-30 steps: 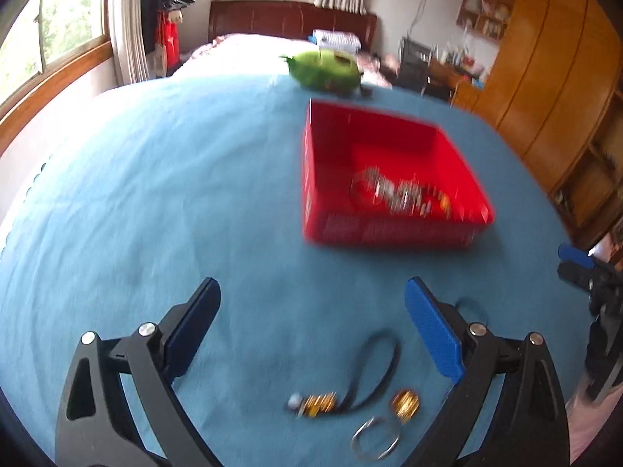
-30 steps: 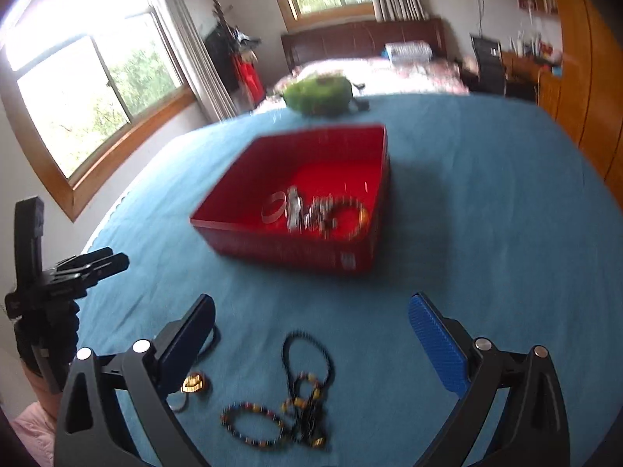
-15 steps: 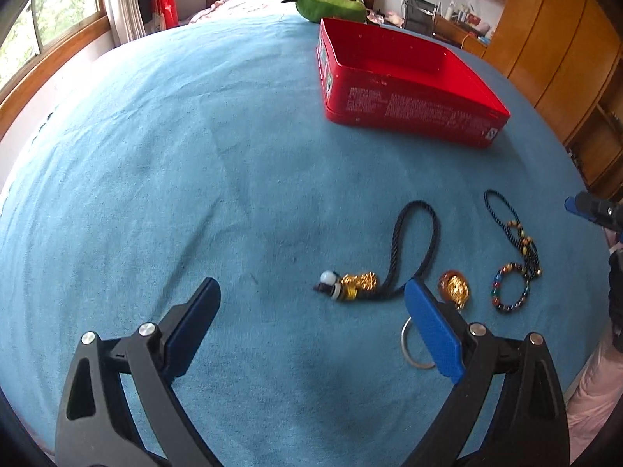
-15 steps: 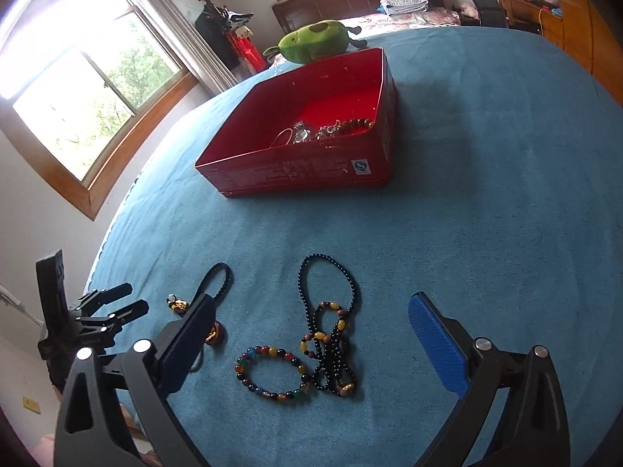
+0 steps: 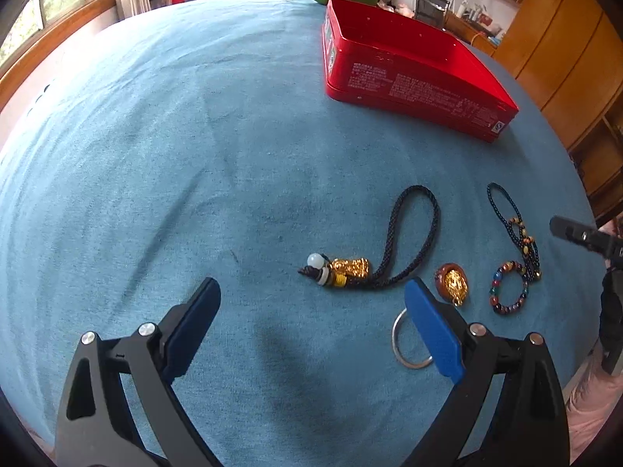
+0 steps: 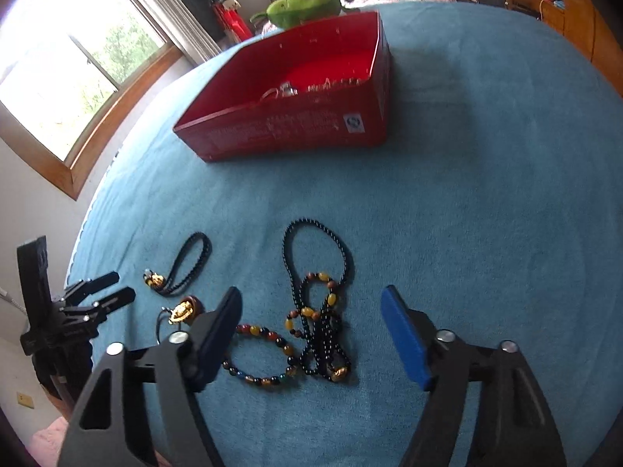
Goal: Organize jewelry
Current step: 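Move the right gripper to the black bead necklace and close on it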
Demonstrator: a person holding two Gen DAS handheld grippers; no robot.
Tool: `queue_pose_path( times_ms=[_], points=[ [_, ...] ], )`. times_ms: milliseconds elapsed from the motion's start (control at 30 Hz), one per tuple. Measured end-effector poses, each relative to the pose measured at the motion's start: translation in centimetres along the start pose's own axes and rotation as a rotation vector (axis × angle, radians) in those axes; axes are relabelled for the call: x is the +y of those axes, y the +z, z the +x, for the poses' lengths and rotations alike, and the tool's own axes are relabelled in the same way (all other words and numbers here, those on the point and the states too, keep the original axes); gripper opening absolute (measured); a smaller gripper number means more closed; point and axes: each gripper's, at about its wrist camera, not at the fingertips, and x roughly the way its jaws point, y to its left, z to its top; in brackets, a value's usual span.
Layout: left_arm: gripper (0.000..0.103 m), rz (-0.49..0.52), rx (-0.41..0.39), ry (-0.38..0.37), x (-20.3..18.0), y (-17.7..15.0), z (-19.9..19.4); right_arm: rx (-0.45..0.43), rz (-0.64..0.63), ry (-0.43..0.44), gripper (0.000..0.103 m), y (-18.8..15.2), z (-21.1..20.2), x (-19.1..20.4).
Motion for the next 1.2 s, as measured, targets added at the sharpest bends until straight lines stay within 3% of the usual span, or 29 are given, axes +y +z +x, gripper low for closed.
queue_pose_path(
  times_ms=[100, 500, 700, 967, 1200],
  points=[
    [0.095, -0.016, -0.001, -0.001, 0.0, 0.2, 0.3, 0.04, -0.007, 0.017, 0.056, -0.6, 0.8, 0.1],
    [0.095, -0.043, -0.003, -0.031, -0.1, 0.2, 0.6, 0.081, -0.032, -0.021, 0.054, -1.1, 2.8, 0.4],
    [0.095, -0.034, 0.005, -0.041, -0.7, 0.2, 0.9, 0.061, -0.125, -0.104, 0.054, -1.1, 3.5, 2.4],
    [0.095, -0.038, 0.005, -0.042, -0.5, 0.3, 0.9, 0.037, -0.188, -0.182, 0.028, -1.5, 3.7, 3.4],
    [0.095, -0.047, 0.012, -0.047, -0.4, 0.6, 1.2, 0.024, -0.2, -0.186, 0.021, -2.0, 3.6, 3.3]
  ],
)
